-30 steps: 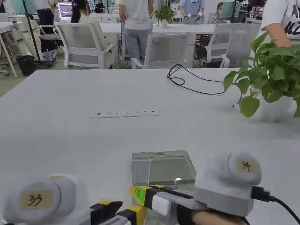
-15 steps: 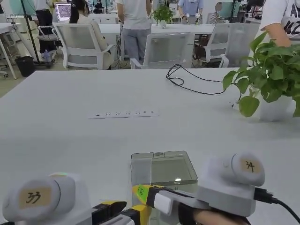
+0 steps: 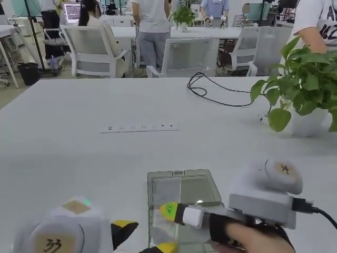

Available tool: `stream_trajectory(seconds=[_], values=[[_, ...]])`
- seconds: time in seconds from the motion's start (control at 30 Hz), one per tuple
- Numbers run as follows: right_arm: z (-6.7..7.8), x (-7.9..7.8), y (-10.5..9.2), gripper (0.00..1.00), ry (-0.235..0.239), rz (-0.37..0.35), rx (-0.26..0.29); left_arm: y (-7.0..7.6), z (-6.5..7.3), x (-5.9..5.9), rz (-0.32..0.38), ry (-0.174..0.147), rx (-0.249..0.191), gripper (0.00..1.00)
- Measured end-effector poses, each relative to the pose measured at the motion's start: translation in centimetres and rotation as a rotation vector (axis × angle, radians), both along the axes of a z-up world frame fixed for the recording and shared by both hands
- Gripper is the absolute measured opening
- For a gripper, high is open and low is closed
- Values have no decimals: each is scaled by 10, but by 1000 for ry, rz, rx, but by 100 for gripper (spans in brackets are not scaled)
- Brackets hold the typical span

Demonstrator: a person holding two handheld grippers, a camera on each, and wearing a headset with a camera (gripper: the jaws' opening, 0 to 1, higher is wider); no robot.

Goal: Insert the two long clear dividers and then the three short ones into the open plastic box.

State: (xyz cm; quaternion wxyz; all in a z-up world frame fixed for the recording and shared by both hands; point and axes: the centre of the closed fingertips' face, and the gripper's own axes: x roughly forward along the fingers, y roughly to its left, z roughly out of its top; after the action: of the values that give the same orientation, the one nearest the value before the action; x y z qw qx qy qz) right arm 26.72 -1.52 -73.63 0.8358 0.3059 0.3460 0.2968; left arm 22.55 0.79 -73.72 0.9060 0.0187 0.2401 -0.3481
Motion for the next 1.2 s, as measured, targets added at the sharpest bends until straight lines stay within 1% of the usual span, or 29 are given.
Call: stream_trajectory(seconds=[0.07,0.1,0.13,0.17,0.23,0.3,0.33,0.37,0.4,0.43,0.57,0.7,0.8,0.87,1.0,1.03,1.13,1.2], values=[[0,1,-7,6,33,-10,-6,0,1,-2,-12,-19,2,54],[-1,1,-9,6,42,-14,-14,1,1,-3,-15,-22,1,57],[-3,1,-15,6,63,-16,-47,1,1,-3,-22,-31,2,59],[-4,1,-18,6,75,-16,-63,1,2,-4,-26,-39,5,61],[-7,-1,-26,6,120,-20,-99,2,2,-4,-39,-56,21,67],[-8,0,-33,6,142,-24,-129,3,2,-4,-45,-66,25,71],[-8,1,-34,6,149,-24,-135,2,3,-4,-52,-73,25,73],[-10,0,-38,6,168,-24,-155,2,4,-3,-54,-82,22,76],[-10,1,-40,6,170,-22,-170,2,4,-3,-57,-87,20,78],[-14,0,-45,6,192,-19,-207,1,5,-3,-64,-94,16,80],[-15,0,-50,6,232,-12,-241,0,6,-1,-71,-105,13,85],[-19,2,-60,6,267,-16,-293,-3,6,-1,-91,-118,4,93],[-24,2,-65,6,305,-17,-326,-5,4,-2,-109,-121,12,97],[-25,3,-67,6,314,-21,-334,-6,3,-3,-114,-121,15,99],[-31,4,-72,6,344,-18,-378,-9,3,-4,-128,-120,-7,100],[-32,5,-73,6,352,-18,-385,-9,3,-4,-131,-116,-7,100],[-37,4,-75,6,387,-7,-405,-10,0,-3,-139,-121,16,100],[-41,6,-77,6,412,-4,-419,-10,-1,-3,-144,-121,24,100]])
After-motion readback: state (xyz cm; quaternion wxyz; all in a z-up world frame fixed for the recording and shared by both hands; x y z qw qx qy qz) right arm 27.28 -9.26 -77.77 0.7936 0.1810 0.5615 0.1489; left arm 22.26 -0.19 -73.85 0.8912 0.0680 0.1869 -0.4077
